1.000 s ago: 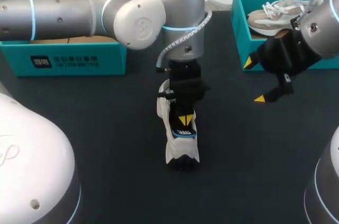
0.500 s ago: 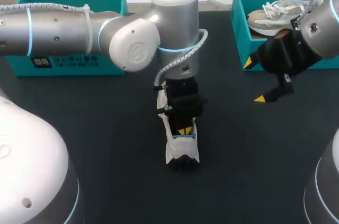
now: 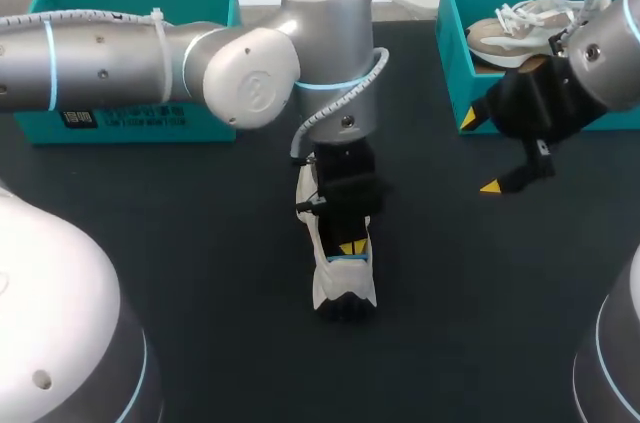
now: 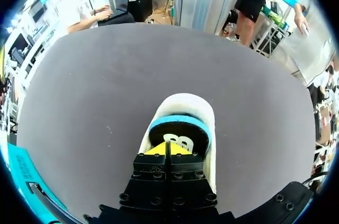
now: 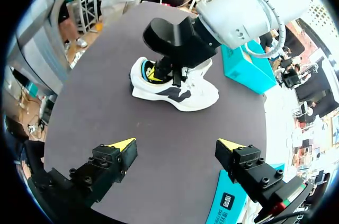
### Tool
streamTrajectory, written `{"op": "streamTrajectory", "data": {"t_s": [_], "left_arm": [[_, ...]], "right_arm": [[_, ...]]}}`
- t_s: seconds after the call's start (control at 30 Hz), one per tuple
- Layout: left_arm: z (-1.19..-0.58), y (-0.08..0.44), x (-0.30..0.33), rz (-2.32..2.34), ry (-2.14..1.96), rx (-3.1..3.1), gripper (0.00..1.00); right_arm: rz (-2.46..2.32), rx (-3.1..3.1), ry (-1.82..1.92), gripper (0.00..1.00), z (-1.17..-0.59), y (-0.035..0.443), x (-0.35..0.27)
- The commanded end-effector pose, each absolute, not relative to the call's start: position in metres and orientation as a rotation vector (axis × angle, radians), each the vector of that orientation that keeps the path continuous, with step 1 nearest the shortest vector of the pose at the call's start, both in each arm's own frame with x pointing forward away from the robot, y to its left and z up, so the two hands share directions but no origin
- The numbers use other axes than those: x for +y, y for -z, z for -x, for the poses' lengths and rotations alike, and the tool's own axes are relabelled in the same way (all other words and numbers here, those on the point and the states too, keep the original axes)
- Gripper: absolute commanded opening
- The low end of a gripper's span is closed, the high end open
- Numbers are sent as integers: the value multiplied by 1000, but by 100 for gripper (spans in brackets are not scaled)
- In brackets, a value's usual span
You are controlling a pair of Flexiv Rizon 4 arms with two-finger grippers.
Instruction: Take the shoe out of the shoebox, open the shoe tongue, remove and reinsert the insole, then place the shoe into the shoebox
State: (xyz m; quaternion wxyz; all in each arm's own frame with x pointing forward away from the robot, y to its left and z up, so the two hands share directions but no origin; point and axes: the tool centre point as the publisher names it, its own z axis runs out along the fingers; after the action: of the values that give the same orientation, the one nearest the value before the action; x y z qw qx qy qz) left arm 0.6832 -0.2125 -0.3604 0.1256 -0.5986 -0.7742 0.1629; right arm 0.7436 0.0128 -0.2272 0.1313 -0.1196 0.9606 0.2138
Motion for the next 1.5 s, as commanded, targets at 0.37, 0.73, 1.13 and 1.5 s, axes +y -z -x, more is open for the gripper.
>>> {"op": "streamTrajectory", "data": {"t_s": [0.37, 0.73, 1.13, 1.5], "left_arm": [[-676, 392, -220, 1726, -636, -2141, 0], [-669, 421, -219, 1667, -609, -2188, 0], [-667, 366, -203, 1751, -612, -2191, 0], [-664, 344, -209, 1804, -751, -2068, 0]], "right_arm": [[345, 2790, -616, 100, -743, 228, 14], [345, 2790, -616, 100, -743, 228, 14], [345, 2790, -616, 100, -743, 228, 14], [345, 2790, -616, 100, -743, 228, 14]]}}
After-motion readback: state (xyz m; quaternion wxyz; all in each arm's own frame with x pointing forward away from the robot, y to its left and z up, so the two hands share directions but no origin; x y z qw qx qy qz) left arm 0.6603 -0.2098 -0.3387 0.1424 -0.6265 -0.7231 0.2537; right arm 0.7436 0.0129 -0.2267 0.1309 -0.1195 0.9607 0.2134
